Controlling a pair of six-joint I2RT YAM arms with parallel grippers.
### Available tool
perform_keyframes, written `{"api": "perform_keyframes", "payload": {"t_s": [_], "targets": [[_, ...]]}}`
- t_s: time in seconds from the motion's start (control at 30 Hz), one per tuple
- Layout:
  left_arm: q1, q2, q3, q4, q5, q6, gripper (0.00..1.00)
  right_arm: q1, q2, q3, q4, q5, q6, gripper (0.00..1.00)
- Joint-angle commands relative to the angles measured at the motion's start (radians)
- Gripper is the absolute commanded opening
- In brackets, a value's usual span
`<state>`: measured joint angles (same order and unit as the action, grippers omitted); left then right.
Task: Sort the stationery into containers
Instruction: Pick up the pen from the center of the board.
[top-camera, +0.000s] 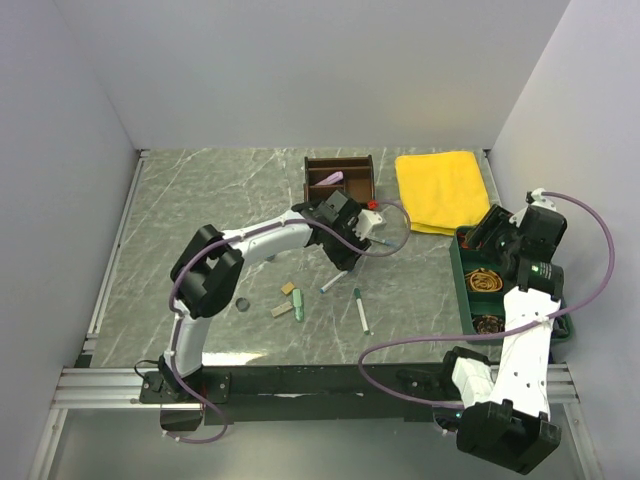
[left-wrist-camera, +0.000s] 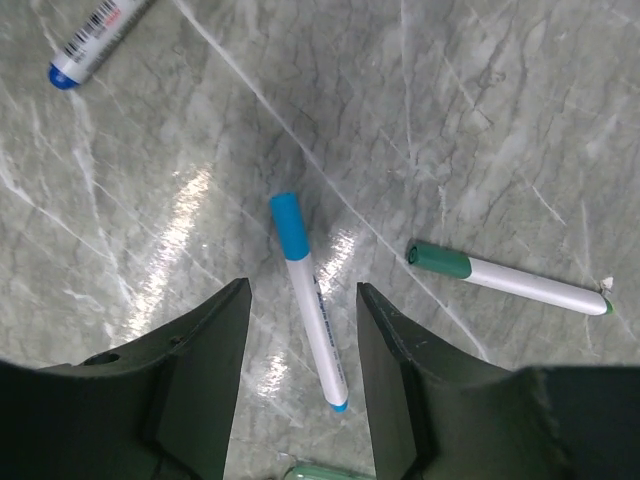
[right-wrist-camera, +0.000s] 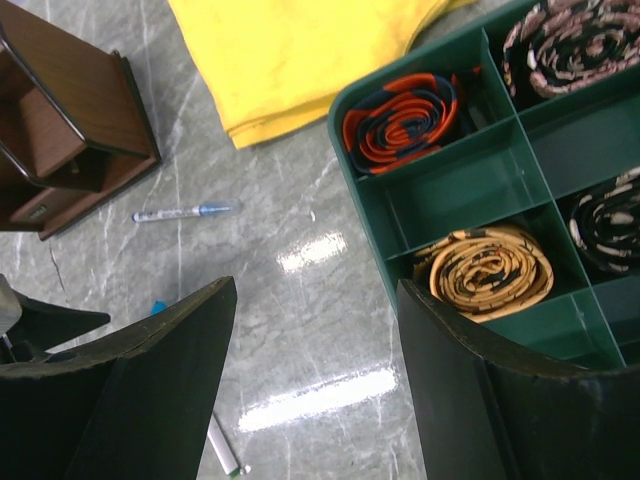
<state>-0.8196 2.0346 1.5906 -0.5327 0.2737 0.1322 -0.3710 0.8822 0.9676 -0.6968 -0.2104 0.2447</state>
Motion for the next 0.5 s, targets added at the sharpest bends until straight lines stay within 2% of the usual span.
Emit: {"api": "perform_keyframes", "payload": {"t_s": [0.0,0.47], "targets": [[-0.024,0.009,0.048,-0.036,-0.074,-0.020,0.52,0.000,-0.028,-0.020,0.008,0.000,-0.008,0.73],[-0.027,0.142,0.092,-0.039,-0.140,-0.032,0.49,0.006,-0.029,-0.027,0.020,0.002,0.004,0.74]]}}
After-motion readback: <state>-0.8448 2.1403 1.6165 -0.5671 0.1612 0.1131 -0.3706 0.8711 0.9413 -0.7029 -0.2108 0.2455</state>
